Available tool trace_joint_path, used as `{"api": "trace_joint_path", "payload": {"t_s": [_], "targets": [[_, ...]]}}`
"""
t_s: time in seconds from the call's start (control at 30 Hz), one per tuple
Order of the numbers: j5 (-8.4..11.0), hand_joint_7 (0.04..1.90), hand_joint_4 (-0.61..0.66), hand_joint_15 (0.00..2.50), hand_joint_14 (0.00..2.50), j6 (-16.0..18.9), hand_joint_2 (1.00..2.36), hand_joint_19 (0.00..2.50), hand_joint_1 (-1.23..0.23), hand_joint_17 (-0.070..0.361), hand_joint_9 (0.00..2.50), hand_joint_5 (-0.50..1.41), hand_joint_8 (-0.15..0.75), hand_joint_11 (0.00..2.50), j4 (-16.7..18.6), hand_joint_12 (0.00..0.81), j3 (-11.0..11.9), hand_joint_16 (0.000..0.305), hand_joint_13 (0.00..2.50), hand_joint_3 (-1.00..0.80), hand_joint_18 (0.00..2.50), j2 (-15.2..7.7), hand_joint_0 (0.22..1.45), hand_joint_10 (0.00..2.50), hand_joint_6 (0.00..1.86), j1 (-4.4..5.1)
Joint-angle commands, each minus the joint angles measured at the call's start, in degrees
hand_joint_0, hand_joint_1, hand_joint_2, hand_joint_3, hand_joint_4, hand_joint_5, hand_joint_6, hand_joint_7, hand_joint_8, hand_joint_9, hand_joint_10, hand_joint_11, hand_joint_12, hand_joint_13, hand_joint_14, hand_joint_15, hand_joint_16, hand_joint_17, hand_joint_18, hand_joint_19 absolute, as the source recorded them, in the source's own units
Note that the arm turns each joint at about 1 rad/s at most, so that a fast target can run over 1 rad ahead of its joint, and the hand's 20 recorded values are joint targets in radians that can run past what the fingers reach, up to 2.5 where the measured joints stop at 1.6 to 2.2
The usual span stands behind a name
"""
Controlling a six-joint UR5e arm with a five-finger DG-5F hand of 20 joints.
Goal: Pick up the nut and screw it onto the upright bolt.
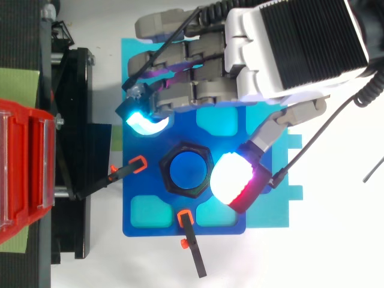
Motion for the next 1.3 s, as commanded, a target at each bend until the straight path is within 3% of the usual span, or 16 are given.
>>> {"api": "trace_joint_path", "payload": {"t_s": [0.0,0.17,0.27,0.33,0.6,0.73,1.27], "targets": [[0.38,0.67,0.18,0.00,0.00,-0.04,1.00,0.00,-0.13,0.094,0.61,-0.17,0.213,0.00,0.06,0.293,0.04,0.042,0.36,-0.50,0.06,-0.03,0.46,0.00,0.50,0.55],[1.87,0.63,0.15,0.00,0.00,-0.22,1.00,0.00,-0.10,0.095,0.47,-0.18,0.193,0.00,1.03,0.309,0.04,0.042,0.15,-0.50,0.00,-0.47,0.46,0.00,0.50,1.51],[3.10,0.63,0.14,0.00,0.00,-0.13,1.00,0.00,-0.08,0.098,0.36,-0.19,0.190,0.00,2.61,0.312,0.04,0.044,0.06,-0.50,0.00,-1.70,0.45,0.00,0.50,2.83],[3.28,0.63,0.14,0.00,0.00,-0.04,1.00,0.00,-0.08,0.098,0.35,-0.18,0.189,0.00,2.87,0.314,0.04,0.044,0.06,-0.50,0.00,-1.78,0.45,0.00,0.50,3.18],[4.86,0.88,0.20,0.00,0.00,0.05,1.00,0.00,-0.07,0.100,0.36,-0.14,0.219,0.00,1.56,0.328,-0.66,0.044,0.08,-0.50,0.00,-1.78,0.45,0.00,0.50,4.59],[5.39,0.98,0.20,0.00,0.00,0.93,1.00,0.00,-0.07,0.102,0.40,-0.12,0.230,0.00,2.17,0.327,-1.98,0.045,0.12,-0.50,0.00,-1.78,0.46,0.00,0.50,4.85],[5.21,1.21,0.17,0.00,0.00,1.28,1.00,0.00,-0.11,0.098,0.46,-0.12,0.251,0.00,2.17,0.327,-1.98,0.043,0.19,-0.50,0.00,-1.78,0.46,0.00,0.50,4.50]]}}
